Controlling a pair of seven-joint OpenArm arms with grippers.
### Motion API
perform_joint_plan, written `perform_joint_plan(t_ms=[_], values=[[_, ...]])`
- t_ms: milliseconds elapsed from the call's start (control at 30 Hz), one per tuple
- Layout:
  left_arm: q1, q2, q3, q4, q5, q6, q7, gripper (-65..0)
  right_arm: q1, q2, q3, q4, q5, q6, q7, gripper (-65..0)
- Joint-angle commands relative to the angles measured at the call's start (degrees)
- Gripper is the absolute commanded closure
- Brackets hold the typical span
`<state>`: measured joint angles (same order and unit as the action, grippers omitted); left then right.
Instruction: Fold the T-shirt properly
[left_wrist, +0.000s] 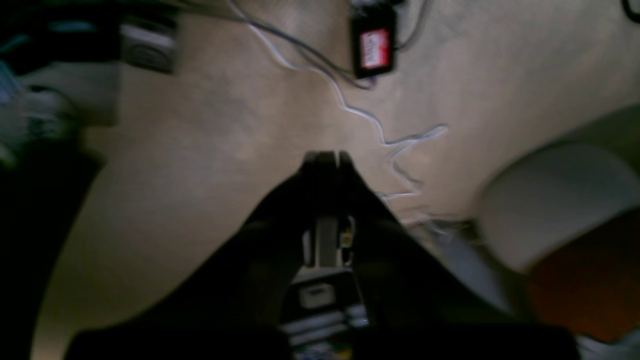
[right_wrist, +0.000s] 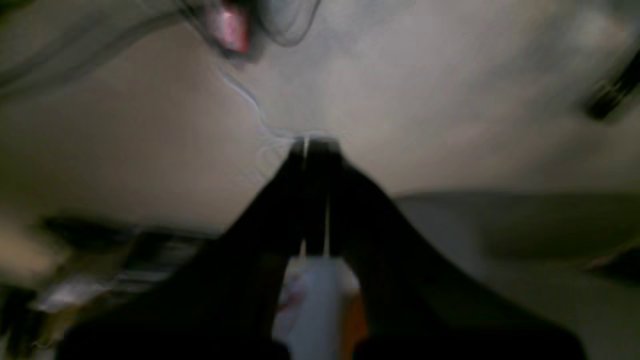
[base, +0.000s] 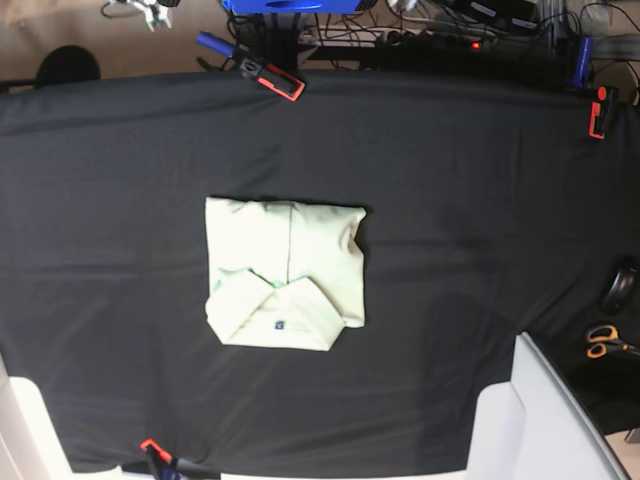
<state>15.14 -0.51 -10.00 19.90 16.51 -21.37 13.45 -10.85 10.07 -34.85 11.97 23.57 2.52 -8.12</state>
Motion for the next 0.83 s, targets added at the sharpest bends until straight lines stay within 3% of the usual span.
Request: perform_joint_plan(t_ms=[0, 67, 167, 300, 400, 500, 800], values=[[-1.29, -0.85, 0.02, -3.77, -0.12, -0.39, -1.01, 0.0, 1.4, 0.18, -2.82, -4.71, -0.23, -0.37, 3.77, 0.0], [-4.72, -0.76, 0.02, -9.66, 0.23, -0.31, -6.2, 0.0, 3.51, 0.09, -6.34, -10.6, -0.23, -0.37, 12.38, 0.0], [-7.09, -0.67, 0.02, -10.71, 0.23, 2.16, -8.05, 0.0, 3.6, 0.53, -9.5, -10.34, -0.32, -0.37, 21.35, 0.0], [-8.41, -0.76, 0.11, -10.71, 0.23, 5.5, -11.91, 0.0, 3.69, 0.79, -11.52, -10.78, -0.23, -0.81, 29.44, 0.0], [-8.32, -1.2, 0.11, -10.8, 0.32, 5.5, -19.3, 0.0, 3.78, 0.53, -11.7, -10.78, -0.23, -0.81, 29.44, 0.0], [-8.06, -1.82, 0.11, -11.07, 0.32, 5.5, -23.26, 0.0, 3.78, 0.53, -11.7, -10.78, -0.23, -0.81, 29.44, 0.0], [-8.5, -1.64, 0.11, -11.07, 0.23, 5.5, -23.87, 0.0, 3.51, 0.7, -11.79, -10.87, -0.23, -0.81, 29.44, 0.0]])
